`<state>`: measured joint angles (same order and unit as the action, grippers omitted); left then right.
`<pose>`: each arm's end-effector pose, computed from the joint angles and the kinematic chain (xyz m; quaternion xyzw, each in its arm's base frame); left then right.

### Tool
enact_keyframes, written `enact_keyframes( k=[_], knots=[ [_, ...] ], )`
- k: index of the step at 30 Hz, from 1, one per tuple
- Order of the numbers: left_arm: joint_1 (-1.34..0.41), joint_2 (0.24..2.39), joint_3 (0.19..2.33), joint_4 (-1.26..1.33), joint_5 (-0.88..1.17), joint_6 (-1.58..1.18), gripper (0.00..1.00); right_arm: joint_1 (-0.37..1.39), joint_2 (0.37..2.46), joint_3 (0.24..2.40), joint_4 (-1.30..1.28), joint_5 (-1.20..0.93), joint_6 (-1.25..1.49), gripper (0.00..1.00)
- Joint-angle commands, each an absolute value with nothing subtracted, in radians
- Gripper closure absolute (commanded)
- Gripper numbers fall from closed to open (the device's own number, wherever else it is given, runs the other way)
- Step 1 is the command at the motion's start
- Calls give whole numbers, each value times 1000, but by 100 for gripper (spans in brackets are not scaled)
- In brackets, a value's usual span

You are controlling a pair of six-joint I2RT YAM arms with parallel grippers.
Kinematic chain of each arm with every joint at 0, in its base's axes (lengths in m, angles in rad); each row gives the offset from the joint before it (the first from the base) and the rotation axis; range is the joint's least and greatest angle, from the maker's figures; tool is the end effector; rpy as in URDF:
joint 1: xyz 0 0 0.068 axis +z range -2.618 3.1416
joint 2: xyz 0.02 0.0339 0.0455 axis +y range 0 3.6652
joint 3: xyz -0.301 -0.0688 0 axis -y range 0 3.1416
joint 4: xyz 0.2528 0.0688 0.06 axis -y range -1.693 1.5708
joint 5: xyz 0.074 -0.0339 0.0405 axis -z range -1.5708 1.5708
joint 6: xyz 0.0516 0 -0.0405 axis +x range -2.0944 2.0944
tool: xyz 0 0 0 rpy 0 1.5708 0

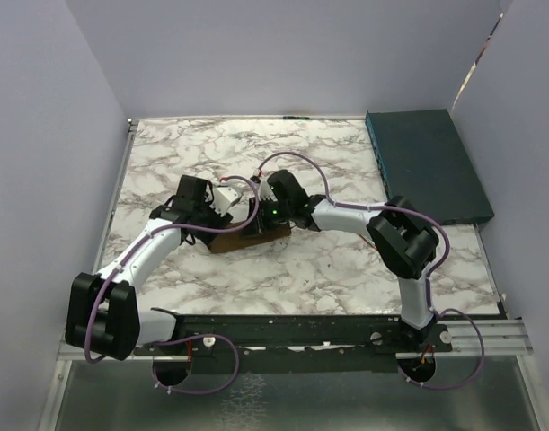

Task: Fold the napkin into a case and place the utensils inside
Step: Insert the napkin into the napkin holder.

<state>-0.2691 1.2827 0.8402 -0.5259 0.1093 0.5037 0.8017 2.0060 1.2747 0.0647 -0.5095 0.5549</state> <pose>0.2488 -0.0744 0.2448 0.3744 0.8771 -0.0171 0.3003 0.3079 0.3543 0.1887 -0.2164 0.8503 0.4418 0.1869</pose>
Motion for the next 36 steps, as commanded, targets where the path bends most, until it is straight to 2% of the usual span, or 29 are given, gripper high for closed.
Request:
enact_keyframes(
  k=[1,13,19,28,36],
  knots=[
    [-264,1256,776,-471,160,467,43,822,2046,1334,62,-527,593,84],
    [-264,1271,740,-390,148,486,58,836,2250,1490,108,-670,665,84],
    [-265,1292,739,-375,158,487,61,836,2296,1532,121,-707,693,84],
    [-264,1310,712,-376,164,500,79,838,2355,1595,104,-743,712,84],
    [-264,1323,717,-374,173,500,86,851,2440,1697,38,-752,725,83]
  ],
)
